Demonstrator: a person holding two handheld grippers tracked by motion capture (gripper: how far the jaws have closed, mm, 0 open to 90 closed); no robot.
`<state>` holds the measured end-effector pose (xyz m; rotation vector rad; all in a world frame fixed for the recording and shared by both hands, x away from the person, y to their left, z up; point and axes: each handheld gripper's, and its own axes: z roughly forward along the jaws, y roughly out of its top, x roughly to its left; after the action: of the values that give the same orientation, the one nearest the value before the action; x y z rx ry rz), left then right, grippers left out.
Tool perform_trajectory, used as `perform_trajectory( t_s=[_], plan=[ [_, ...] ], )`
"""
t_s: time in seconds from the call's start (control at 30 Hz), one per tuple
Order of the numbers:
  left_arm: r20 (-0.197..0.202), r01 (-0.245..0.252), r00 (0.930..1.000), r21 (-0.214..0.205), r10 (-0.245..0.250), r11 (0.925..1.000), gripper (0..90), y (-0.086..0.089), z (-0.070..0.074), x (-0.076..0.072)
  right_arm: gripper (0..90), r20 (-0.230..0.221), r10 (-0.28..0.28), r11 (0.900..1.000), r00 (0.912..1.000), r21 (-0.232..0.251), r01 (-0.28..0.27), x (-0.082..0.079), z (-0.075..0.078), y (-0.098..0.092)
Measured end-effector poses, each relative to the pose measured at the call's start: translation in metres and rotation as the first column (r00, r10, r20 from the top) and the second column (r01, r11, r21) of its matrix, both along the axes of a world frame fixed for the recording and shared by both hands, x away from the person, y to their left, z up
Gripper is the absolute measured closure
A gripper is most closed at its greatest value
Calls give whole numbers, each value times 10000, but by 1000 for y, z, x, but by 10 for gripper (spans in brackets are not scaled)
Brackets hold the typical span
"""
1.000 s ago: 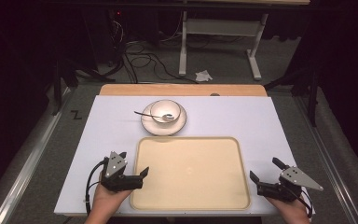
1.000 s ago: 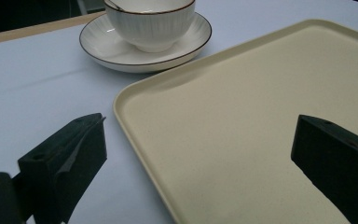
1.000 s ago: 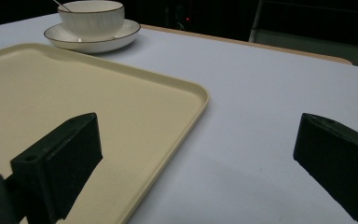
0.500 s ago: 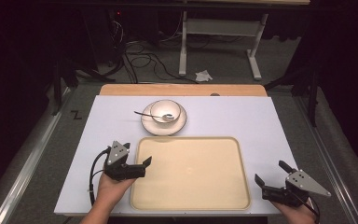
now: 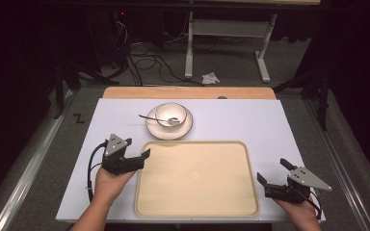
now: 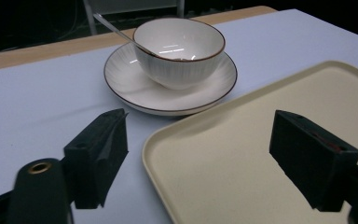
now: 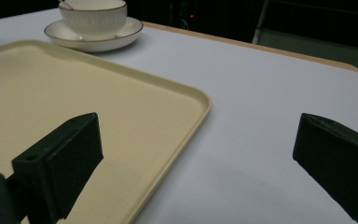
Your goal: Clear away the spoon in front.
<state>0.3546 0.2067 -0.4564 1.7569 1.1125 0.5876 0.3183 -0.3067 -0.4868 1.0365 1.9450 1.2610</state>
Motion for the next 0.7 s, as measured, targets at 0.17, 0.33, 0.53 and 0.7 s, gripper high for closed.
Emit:
perform_trajectory(
  t_s=[0.17,0.33,0.53,0.7],
  plan=[
    [-351,119,9993,-413,-134,9991,262,2,0,12,20,8,311,9995,9995,-59,-311,2,-4,4],
    [-693,-550,9962,-221,533,9982,241,3,4,26,20,53,426,9991,9991,3,-426,7,-4,5],
    [-945,-700,9930,160,712,9974,197,0,12,46,20,14,405,9991,9992,129,-405,10,-5,4],
    [-977,-853,9914,175,866,9962,218,-2,17,61,20,54,433,9990,9990,121,-433,9,-6,3]
  ],
)
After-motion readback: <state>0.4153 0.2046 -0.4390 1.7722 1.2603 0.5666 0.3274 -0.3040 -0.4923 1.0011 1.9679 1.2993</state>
